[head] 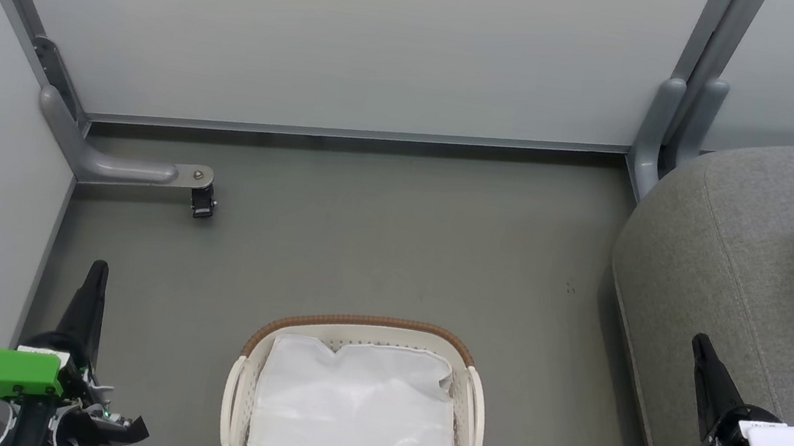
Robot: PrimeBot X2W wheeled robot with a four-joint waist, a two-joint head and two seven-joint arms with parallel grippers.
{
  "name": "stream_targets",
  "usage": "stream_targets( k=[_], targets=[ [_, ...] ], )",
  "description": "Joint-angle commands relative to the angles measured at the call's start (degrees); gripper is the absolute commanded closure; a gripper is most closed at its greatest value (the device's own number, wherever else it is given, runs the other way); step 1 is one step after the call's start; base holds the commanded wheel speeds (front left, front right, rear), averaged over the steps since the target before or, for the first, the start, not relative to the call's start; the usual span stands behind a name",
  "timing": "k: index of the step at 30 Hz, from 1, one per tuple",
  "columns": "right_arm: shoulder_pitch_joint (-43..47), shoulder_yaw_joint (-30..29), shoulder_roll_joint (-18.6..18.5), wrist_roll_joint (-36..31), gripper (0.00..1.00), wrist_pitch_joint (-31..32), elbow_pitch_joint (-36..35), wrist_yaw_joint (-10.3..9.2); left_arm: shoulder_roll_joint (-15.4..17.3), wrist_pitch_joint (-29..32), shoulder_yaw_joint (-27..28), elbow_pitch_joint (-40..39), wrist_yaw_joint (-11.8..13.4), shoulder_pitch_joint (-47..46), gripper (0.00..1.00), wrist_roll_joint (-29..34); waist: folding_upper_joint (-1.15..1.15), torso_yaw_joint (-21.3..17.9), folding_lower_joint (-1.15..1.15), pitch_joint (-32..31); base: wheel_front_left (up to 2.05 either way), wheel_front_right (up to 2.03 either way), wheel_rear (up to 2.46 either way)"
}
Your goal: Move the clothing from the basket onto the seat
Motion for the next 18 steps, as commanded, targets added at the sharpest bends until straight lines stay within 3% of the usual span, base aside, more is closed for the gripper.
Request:
stream_targets(
  k=[1, 18],
  targets=[
    [0.6, -0.1, -0.3, 0.2, 1.0, 0.2, -0.2, -0.04, 0.4, 0.2, 0.1, -0.1, -0.2, -0.6, 1.0, -0.2, 0.0, 0.0, 0.0, 0.0, 0.0, 0.0, 0.0],
    [0.6, -0.1, -0.3, 0.2, 1.0, 0.2, -0.2, -0.04, 0.4, 0.2, 0.1, -0.1, -0.2, -0.6, 1.0, -0.2, 0.0, 0.0, 0.0, 0.0, 0.0, 0.0, 0.0]
  ],
)
